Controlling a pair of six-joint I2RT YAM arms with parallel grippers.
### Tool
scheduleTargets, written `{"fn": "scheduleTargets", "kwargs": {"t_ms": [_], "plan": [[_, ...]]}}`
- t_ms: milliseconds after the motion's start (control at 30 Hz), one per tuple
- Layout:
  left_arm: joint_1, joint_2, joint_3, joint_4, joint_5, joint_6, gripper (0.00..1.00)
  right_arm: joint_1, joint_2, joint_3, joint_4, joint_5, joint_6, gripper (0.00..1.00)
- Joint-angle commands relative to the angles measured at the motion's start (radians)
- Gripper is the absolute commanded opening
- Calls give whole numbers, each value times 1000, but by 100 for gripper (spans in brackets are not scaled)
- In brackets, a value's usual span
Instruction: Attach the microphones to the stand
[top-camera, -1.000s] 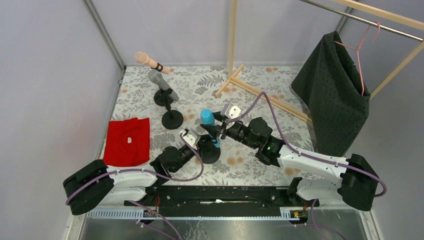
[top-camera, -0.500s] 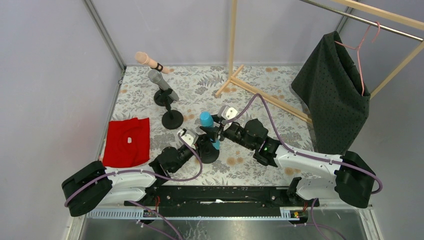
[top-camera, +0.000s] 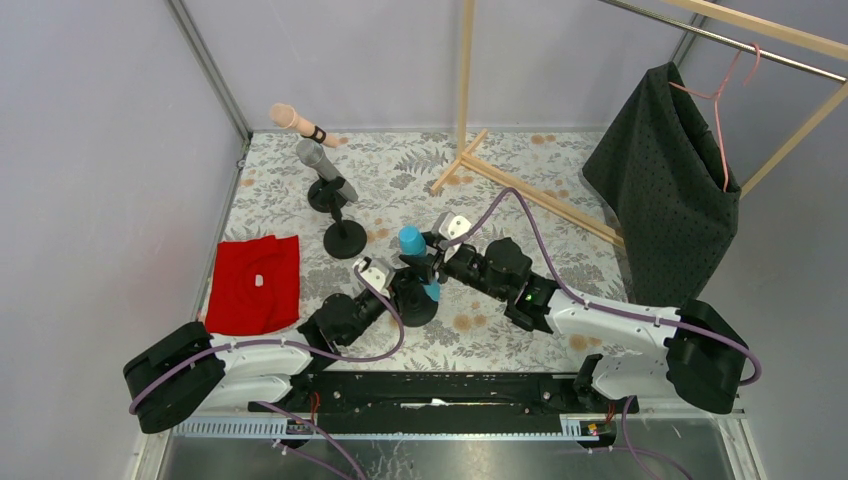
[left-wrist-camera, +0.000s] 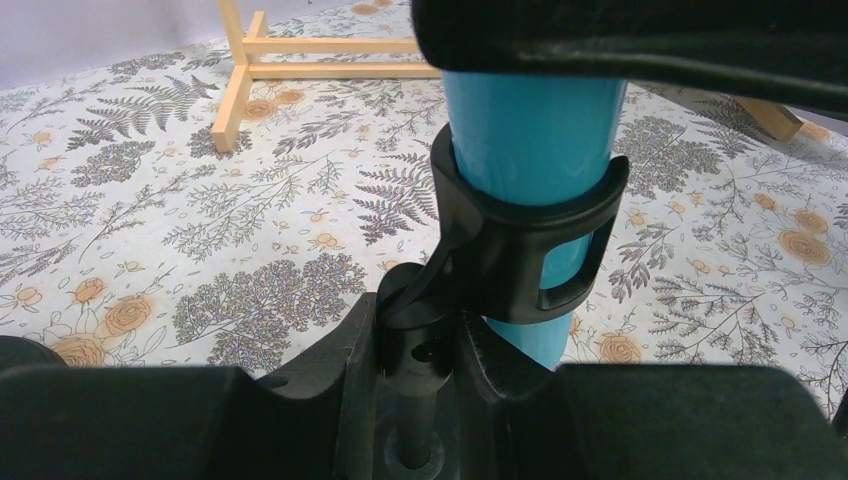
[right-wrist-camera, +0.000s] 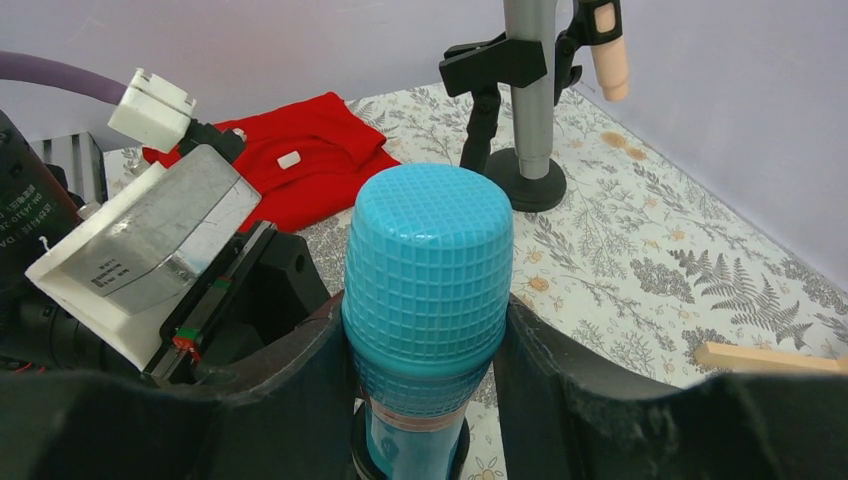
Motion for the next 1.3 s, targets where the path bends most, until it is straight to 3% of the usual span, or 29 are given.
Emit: {"fn": "scheduleTargets", "kwargs": {"t_ms": [0,200,333,567,733,967,1267], "plan": [[25,9,-25,44,-68,-28,0,16,103,-57,-527,29,-4,0],[24,15,-50,71,13,15,0,16,111,87,-653,48,-17,0],[23,28,-85,139,116,70,0,16,149,241,-841,55,-33,0],[23,69,-67,126,146,117,0,16,258,445,-1036,21,-60,0],[23,85,-61,125,157,122,0,17,312,513,-1100,7,-90,0],[23,87,-60,129,137,103,0,17,299,472,-1052,-4,-87,1],[22,123,-54,177,147,91,0,17,210,542,-979,105,57,60]]}}
